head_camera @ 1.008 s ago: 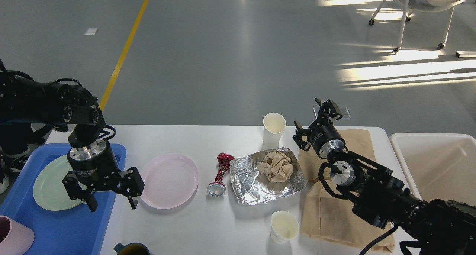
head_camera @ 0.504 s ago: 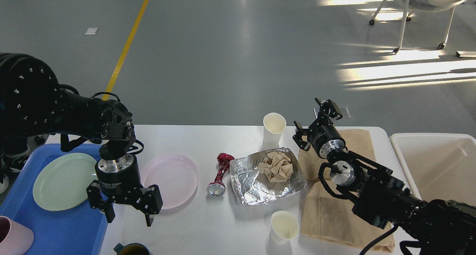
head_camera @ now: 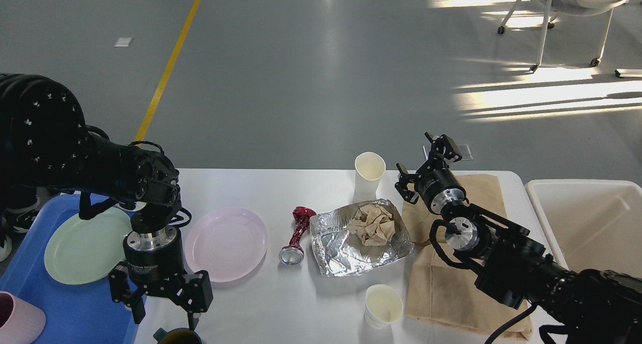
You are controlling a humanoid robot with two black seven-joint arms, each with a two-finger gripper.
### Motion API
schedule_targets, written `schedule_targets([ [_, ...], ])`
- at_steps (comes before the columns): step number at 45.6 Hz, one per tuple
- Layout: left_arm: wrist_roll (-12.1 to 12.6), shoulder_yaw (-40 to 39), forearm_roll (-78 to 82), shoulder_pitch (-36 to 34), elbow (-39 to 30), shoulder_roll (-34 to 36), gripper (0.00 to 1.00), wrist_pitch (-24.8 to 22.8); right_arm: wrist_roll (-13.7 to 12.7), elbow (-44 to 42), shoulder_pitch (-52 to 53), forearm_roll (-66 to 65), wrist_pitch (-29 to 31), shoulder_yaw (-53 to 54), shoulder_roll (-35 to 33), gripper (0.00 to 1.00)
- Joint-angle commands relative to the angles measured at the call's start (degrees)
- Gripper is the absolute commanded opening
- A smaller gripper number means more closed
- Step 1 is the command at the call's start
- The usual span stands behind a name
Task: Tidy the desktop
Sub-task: 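Lower the left gripper toward the dark cup beside the blue tray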
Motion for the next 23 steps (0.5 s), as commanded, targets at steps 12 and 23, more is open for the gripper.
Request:
schedule_targets([
  [12, 0.1, 2.1, 1.0, 5.0, -0.6, 2.3, 0.96, 0.0, 0.0, 0.0, 0.0, 0.0, 0.0, 0.0, 0.0, 1.00],
  [23, -0.1, 1.5, 0.9, 7.3, 1.8, 3.2, 0.93, 0.0, 0.0, 0.0, 0.0, 0.0, 0.0, 0.0, 0.0, 1.00],
])
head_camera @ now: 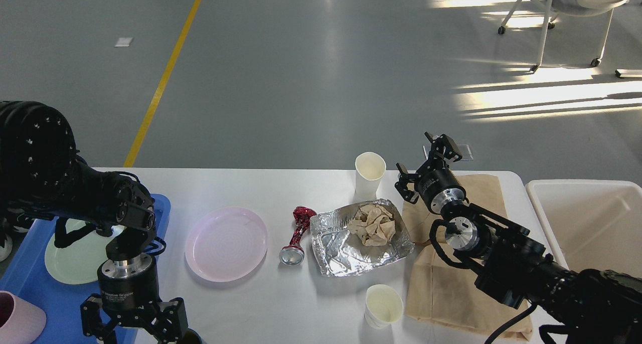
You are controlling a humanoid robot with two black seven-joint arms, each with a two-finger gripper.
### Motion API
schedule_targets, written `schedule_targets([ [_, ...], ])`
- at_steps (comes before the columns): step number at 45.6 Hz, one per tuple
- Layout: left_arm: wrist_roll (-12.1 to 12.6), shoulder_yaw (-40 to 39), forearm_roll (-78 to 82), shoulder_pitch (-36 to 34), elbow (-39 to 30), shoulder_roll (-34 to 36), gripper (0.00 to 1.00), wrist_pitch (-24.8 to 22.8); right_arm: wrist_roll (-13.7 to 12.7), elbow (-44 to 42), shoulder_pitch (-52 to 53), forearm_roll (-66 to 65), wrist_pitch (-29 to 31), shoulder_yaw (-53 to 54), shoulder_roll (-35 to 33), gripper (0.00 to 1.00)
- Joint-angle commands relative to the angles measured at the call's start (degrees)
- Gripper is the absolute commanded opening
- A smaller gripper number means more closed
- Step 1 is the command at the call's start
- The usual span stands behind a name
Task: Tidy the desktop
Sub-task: 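Lower the left gripper toward the dark cup beside the blue tray, then close the left gripper on the dark cup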
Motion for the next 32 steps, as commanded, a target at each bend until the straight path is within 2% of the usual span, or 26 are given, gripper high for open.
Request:
schedule_targets([
  [1, -0.1, -0.5, -0.2, 0.9, 1.0, 0.2, 0.93, 0.0, 0.0, 0.0, 0.0, 0.0, 0.0, 0.0, 0.0, 1.00],
  [12, -0.3, -1.0, -0.3, 4.5, 3.4, -0.6, 0.91, 0.0, 0.0, 0.0, -0.1, 0.0, 0.0, 0.0, 0.0, 1.00],
  [20, -0.3, -2.2, -0.6, 4.7, 3.7, -0.5, 0.80, 0.0, 0.0, 0.0, 0.0, 0.0, 0.0, 0.0, 0.0, 1.00],
  [32, -0.3, -3.0, -1.0, 5.8, 5.1, -0.8, 0.76, 0.0, 0.0, 0.0, 0.0, 0.0, 0.0, 0.0, 0.0, 1.00],
])
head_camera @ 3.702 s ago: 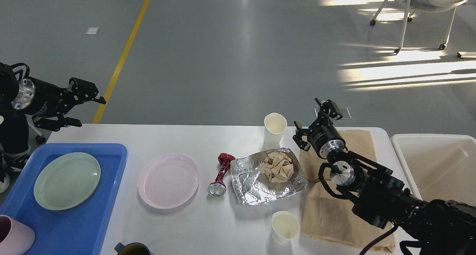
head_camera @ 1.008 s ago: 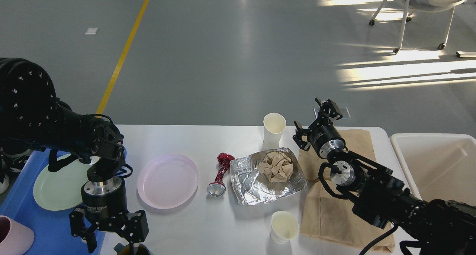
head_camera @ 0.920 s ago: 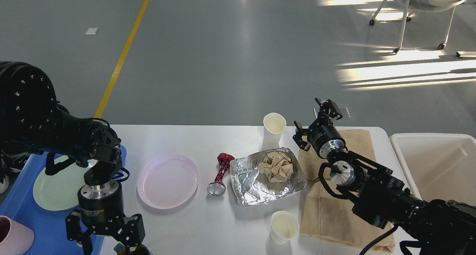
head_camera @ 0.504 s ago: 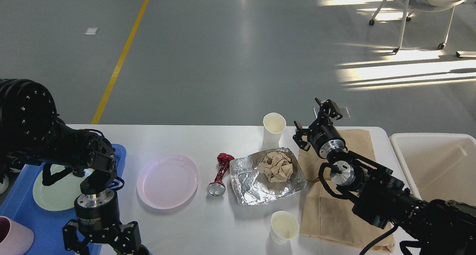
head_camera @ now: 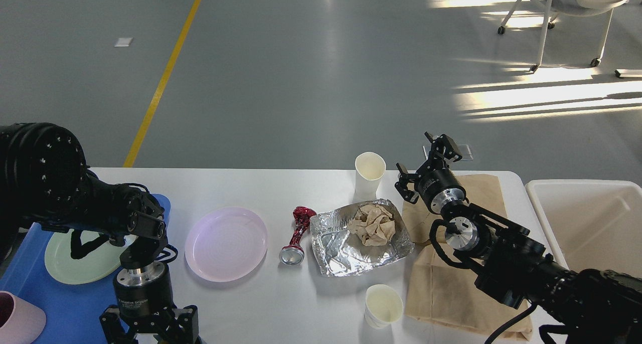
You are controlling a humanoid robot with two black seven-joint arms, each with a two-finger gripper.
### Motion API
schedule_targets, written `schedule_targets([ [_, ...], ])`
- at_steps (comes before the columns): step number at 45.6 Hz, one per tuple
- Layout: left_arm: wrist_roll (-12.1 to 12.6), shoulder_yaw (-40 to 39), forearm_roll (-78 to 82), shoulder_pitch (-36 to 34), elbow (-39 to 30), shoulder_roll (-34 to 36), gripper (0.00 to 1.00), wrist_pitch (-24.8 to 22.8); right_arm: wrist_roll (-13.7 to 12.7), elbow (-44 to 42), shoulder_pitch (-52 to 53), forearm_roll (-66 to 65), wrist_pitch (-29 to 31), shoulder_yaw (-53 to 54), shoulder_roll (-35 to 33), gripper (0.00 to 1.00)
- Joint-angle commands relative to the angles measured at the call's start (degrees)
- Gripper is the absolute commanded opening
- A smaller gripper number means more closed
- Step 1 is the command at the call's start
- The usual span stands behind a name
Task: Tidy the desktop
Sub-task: 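Close the left gripper on the dark cup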
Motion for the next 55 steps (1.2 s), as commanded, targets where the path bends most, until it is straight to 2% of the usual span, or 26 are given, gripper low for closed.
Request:
schedule_targets([
  [1, 0.0, -0.2, 0.0, 1.1, 1.0, -0.1, 0.76, 0.0, 0.0, 0.0, 0.0, 0.0, 0.0, 0.0, 0.0, 1.00],
  [22, -0.1, -0.2, -0.2, 2.8, 4.5, -1.0, 0.76, 0.0, 0.0, 0.0, 0.0, 0.0, 0.0, 0.0, 0.0, 1.00],
  [31, -0.1, -0.2, -0.2, 3.1, 4.7, -1.0, 0.67, 0.0, 0.0, 0.0, 0.0, 0.0, 0.0, 0.0, 0.0, 1.00],
  [38, 0.2, -0.2, 0.0, 3.2, 4.8, -1.0, 0.56, 0.0, 0.0, 0.0, 0.0, 0.0, 0.0, 0.0, 0.0, 1.00],
  [55, 0.4, -0.3, -0.1, 3.1, 5.6, -1.0, 0.41, 0.0, 0.0, 0.0, -0.1, 0.0, 0.0, 0.0, 0.0, 1.00],
])
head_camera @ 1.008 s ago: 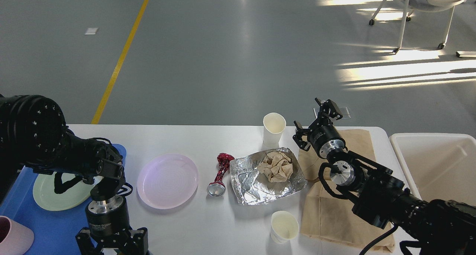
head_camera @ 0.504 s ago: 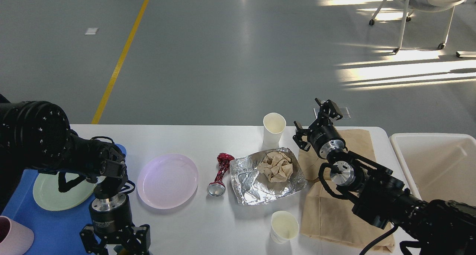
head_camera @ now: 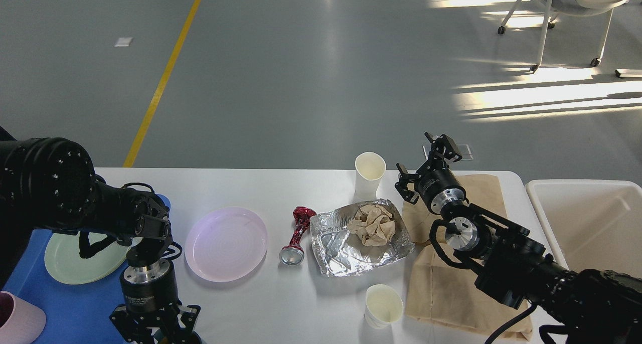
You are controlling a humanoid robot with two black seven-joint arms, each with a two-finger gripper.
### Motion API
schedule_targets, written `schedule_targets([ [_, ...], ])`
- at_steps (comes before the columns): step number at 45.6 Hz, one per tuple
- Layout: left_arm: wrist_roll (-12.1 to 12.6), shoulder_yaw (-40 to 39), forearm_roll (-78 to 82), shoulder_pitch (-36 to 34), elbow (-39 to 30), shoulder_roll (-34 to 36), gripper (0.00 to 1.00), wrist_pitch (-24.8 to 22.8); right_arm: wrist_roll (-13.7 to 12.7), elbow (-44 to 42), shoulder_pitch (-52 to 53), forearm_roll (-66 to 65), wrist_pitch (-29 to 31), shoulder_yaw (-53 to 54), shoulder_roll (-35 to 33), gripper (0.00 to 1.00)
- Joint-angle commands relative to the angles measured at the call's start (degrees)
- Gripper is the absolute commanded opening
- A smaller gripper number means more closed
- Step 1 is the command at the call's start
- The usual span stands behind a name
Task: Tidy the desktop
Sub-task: 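Close the left gripper on the dark cup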
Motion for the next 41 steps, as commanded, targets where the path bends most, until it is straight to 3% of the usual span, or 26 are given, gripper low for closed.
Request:
schedule_targets([
  [1, 0.0, 0.0, 0.0, -0.1, 0.3, 0.0, 0.41, 0.0, 0.0, 0.0, 0.0, 0.0, 0.0, 0.0, 0.0, 1.00],
  [22, 0.0, -1.8, -0.1, 1.2, 1.9, -0.4, 0.33, 0.0, 0.0, 0.0, 0.0, 0.0, 0.0, 0.0, 0.0, 1.00],
  [32, 0.1, -2.1, 0.1, 1.1, 2.0, -0.4, 0.24, 0.0, 0.0, 0.0, 0.0, 0.0, 0.0, 0.0, 0.0, 1.00],
  [41, 2.6, -2.9, 0.1, 0.2, 1.9, -0.4, 0.19, 0.0, 0.0, 0.0, 0.0, 0.0, 0.0, 0.0, 0.0, 1.00],
])
